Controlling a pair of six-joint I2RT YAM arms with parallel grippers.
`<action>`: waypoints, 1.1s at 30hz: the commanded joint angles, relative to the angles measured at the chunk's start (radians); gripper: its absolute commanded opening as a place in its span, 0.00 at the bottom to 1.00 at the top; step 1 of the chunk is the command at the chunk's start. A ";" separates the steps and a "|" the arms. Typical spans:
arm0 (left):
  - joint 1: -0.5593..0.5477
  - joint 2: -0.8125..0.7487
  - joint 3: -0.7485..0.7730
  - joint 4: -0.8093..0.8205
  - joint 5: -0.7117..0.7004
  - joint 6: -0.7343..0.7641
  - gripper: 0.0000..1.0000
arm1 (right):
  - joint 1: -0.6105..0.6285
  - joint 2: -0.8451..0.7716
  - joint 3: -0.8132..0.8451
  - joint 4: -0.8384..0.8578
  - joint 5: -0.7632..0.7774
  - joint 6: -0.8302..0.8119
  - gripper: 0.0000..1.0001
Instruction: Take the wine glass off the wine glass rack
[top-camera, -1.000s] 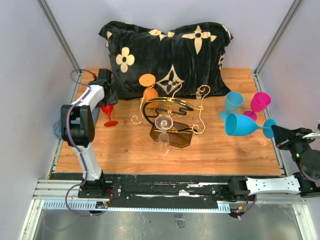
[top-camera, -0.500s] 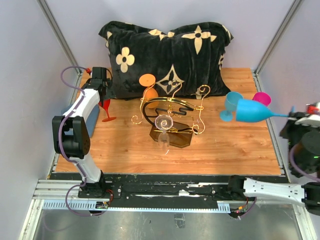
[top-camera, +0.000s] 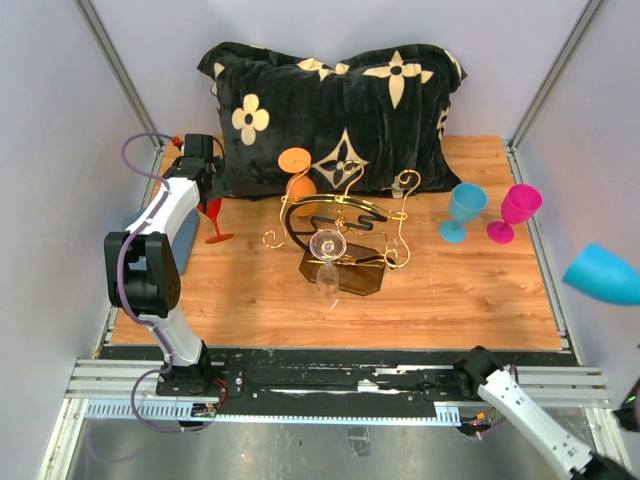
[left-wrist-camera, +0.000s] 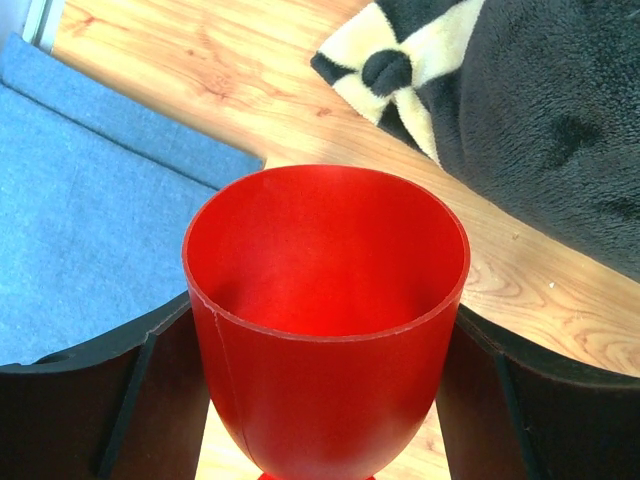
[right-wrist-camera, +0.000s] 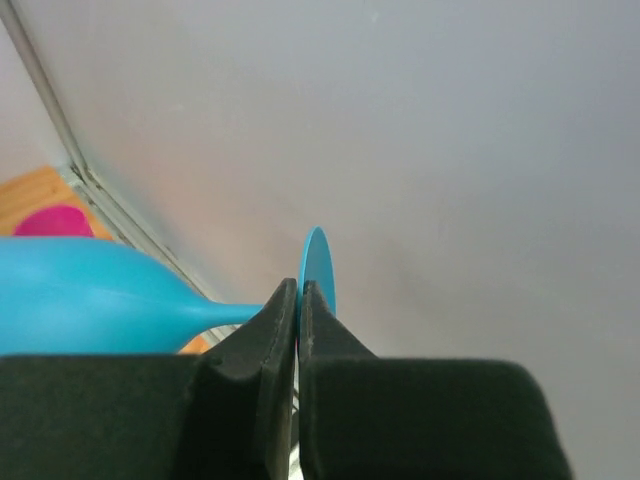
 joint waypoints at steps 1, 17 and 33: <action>0.005 -0.007 0.007 0.017 0.015 -0.014 0.56 | -0.117 -0.193 -0.329 0.461 -0.218 -0.339 0.01; 0.005 -0.035 -0.013 0.025 0.040 -0.009 0.57 | 0.697 -0.442 -0.459 -0.518 0.016 1.058 0.01; 0.005 -0.052 -0.048 0.036 0.062 -0.012 0.57 | 0.949 -0.428 -0.379 -0.477 0.123 1.078 0.01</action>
